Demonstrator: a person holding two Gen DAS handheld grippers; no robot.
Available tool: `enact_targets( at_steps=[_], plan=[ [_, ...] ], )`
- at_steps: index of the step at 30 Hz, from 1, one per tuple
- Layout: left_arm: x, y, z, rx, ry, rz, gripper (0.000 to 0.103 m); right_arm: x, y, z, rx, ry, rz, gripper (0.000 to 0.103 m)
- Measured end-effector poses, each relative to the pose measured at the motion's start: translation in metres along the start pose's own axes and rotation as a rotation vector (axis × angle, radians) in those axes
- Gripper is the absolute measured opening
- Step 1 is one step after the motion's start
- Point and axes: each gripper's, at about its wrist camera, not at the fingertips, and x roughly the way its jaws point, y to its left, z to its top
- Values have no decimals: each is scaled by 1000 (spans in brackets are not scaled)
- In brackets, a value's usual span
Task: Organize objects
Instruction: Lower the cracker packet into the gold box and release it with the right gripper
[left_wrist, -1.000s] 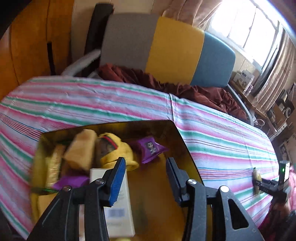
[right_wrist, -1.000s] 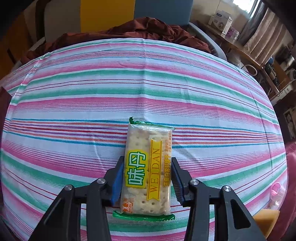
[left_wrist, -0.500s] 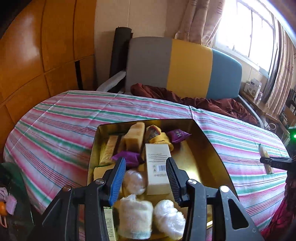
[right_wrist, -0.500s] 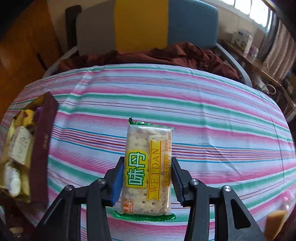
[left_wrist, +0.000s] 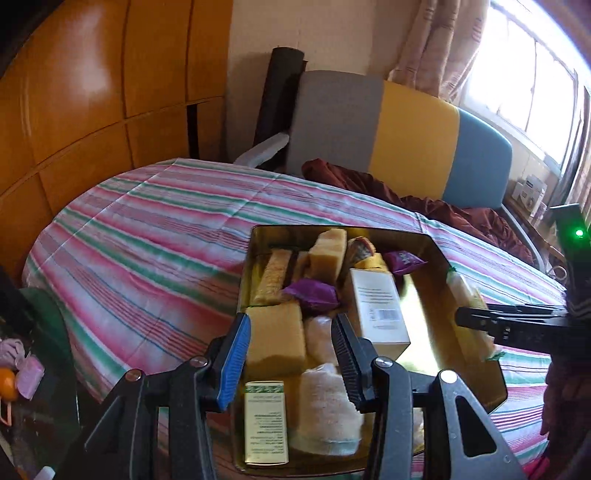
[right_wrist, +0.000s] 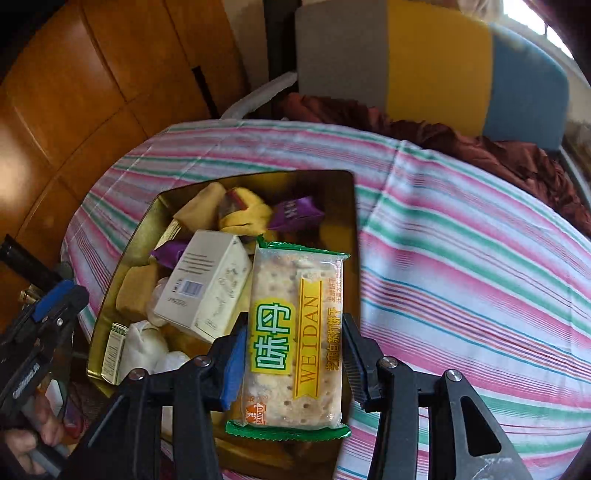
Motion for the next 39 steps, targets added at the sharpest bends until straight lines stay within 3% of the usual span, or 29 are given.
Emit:
enact_targets(
  at_steps=[11, 18, 25, 27, 35, 39],
  plan=[
    [2, 15, -10, -9, -7, 59, 46, 62, 12, 14, 68, 77, 0, 51],
    [-4, 0, -9, 39, -29, 100, 52, 59, 13, 3, 72, 52, 20, 55],
    [-22, -14, -7, 52, -89, 114, 52, 16, 18, -19, 34, -75, -5, 74],
    [-28, -17, -6, 57, -101, 112, 52, 4, 20, -26, 25, -121, -31, 84],
    [-45, -31, -14, 53, -134, 92, 52, -34, 26, -54, 21, -295, -138, 96],
    [-43, -33, -18, 31, -104, 62, 52, -48, 25, -70, 31, -350, -179, 103]
  ],
)
